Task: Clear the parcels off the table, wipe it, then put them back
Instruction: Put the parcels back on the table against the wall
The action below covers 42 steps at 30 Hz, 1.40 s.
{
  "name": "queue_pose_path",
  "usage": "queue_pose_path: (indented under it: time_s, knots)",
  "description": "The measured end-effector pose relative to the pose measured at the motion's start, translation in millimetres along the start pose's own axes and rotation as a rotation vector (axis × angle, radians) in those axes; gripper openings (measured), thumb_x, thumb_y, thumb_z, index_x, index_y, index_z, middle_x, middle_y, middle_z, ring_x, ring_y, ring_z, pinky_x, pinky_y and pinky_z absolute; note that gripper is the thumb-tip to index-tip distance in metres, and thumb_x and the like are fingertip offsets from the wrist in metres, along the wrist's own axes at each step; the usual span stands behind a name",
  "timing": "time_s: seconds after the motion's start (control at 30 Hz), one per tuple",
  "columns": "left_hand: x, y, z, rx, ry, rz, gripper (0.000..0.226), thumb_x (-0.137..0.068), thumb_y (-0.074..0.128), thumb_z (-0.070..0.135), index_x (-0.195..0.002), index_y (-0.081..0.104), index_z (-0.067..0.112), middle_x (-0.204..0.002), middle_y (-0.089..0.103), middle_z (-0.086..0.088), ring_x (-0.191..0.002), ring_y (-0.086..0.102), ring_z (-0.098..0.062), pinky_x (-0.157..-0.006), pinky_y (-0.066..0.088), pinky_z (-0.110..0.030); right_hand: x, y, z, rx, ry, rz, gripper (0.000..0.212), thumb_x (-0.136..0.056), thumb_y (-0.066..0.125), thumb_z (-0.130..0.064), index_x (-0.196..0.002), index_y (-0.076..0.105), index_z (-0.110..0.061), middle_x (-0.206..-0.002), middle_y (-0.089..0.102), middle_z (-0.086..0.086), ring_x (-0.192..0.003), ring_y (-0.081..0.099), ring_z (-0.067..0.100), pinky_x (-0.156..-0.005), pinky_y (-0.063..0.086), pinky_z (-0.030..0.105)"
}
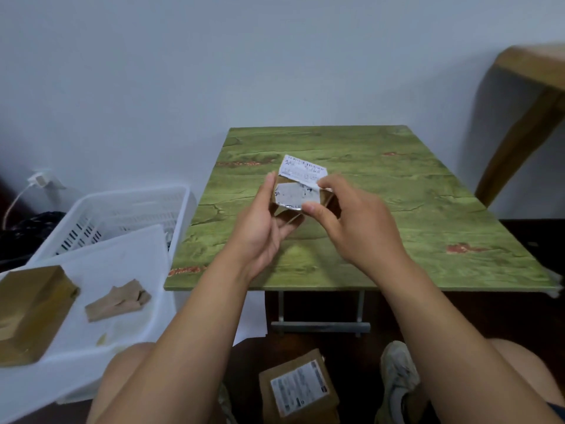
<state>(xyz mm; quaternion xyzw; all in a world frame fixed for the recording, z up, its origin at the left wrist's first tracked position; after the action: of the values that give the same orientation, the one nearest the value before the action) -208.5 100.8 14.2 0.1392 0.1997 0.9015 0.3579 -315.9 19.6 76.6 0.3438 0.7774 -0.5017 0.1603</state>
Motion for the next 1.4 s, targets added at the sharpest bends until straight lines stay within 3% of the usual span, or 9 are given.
queue_pose_path:
  time_s: [0.13, 0.27, 0.53, 0.6, 0.7, 0.77, 0.83, 0.97, 1.4]
  knots:
    - [-28, -10, 5, -0.063, 0.011, -0.004, 0.04, -0.101, 0.035, 0.045, -0.134, 0.053, 0.03, -0.131, 0.059, 0.013, -0.126, 0.051, -0.019, -0.105, 0.039, -0.035, -47, 35, 25, 0.12, 0.012, -0.094, 0.032, -0.094, 0.056, -0.043, -0.115, 0.053, -0.018, -0.098, 0.067, 0.003, -0.085, 0.06, 0.033, -0.063, 0.043, 0.038]
    - [-50, -38, -1, -0.073, -0.03, 0.092, 0.051, -0.101, 0.039, 0.038, -0.15, 0.031, 0.025, -0.156, 0.031, 0.003, -0.135, 0.04, -0.024, -0.112, 0.033, -0.037, -84, 75, 52, 0.299, -0.029, -0.184, 0.026, -0.098, 0.05, -0.041, -0.11, 0.048, -0.017, -0.096, 0.059, 0.0, -0.079, 0.053, 0.026, -0.058, 0.037, 0.034]
    - [-68, -63, -3, -0.147, -0.057, 0.178, 0.037, -0.099, 0.049, 0.028, -0.135, 0.049, 0.022, -0.143, 0.046, 0.001, -0.125, 0.048, -0.019, -0.11, 0.037, -0.035, -98, 122, 107, 0.511, 0.113, -0.266, 0.008, -0.098, 0.044, -0.019, -0.106, 0.046, -0.018, -0.096, 0.061, 0.007, -0.077, 0.056, 0.031, -0.056, 0.04, 0.036]
    - [-69, -62, -3, -0.136, -0.062, 0.163, 0.034, -0.099, 0.048, 0.028, -0.132, 0.052, 0.02, -0.142, 0.048, -0.001, -0.125, 0.049, -0.02, -0.108, 0.038, -0.035, -94, 122, 109, 0.504, 0.167, -0.283, 0.019, -0.097, 0.044, -0.016, -0.115, 0.049, -0.017, -0.102, 0.061, 0.01, -0.081, 0.055, 0.032, -0.061, 0.04, 0.037]
    - [-70, -61, -2, -0.134, -0.061, 0.17, 0.034, -0.099, 0.047, 0.028, -0.131, 0.055, 0.019, -0.138, 0.052, -0.001, -0.122, 0.052, -0.019, -0.105, 0.04, -0.034, -85, 115, 92, 0.478, 0.173, -0.193, 0.05, -0.091, 0.048, -0.021, -0.14, 0.041, -0.014, -0.129, 0.05, 0.017, -0.108, 0.052, 0.037, -0.086, 0.042, 0.044]
    - [-70, -62, 0, -0.112, -0.058, 0.183, 0.033, -0.099, 0.047, 0.028, -0.129, 0.056, 0.017, -0.135, 0.054, -0.001, -0.121, 0.053, -0.019, -0.105, 0.04, -0.034, -76, 116, 67, 0.442, 0.099, -0.196, 0.063, -0.09, 0.05, -0.029, -0.148, 0.032, -0.013, -0.147, 0.037, 0.016, -0.13, 0.039, 0.037, -0.103, 0.033, 0.046]
    - [-71, -62, 2, -0.045, -0.052, 0.195, 0.036, -0.099, 0.043, 0.032, -0.128, 0.057, 0.015, -0.133, 0.056, -0.003, -0.122, 0.053, -0.021, -0.107, 0.038, -0.035, -67, 131, 55, 0.454, 0.066, -0.351, 0.07, -0.095, 0.042, -0.045, -0.155, 0.015, -0.018, -0.161, 0.017, 0.007, -0.146, 0.016, 0.028, -0.113, 0.019, 0.045]
    - [-72, -61, 4, 0.085, -0.065, 0.188, 0.047, -0.1, 0.035, 0.042, -0.131, 0.056, 0.013, -0.136, 0.055, -0.009, -0.124, 0.052, -0.023, -0.106, 0.038, -0.037, -66, 153, 69, 0.492, 0.142, -0.534, 0.077, -0.096, 0.027, -0.062, -0.156, -0.003, -0.022, -0.164, -0.006, 0.0, -0.15, -0.005, 0.021, -0.118, 0.007, 0.048]
    - [-90, -77, 7, 0.429, -0.042, 0.35, 0.069, -0.099, 0.019, 0.059, -0.126, 0.059, 0.01, -0.132, 0.058, -0.016, -0.122, 0.054, -0.029, -0.101, 0.04, -0.039, -152, 193, 122, 0.493, 0.215, -0.565, 0.08, -0.097, 0.034, -0.058, -0.156, 0.004, -0.013, -0.164, -0.007, 0.003, -0.15, -0.006, 0.026, -0.118, 0.004, 0.052]
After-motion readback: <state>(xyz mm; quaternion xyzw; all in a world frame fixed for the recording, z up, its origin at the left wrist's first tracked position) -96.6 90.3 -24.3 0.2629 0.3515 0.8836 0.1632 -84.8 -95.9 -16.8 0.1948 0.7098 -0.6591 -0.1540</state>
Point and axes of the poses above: each hand's wrist, its own x-axis away from the middle knuckle, its own y-axis out of the palm, z = x × y, the point moved 8 cm from there along -x, towards the middle knuckle
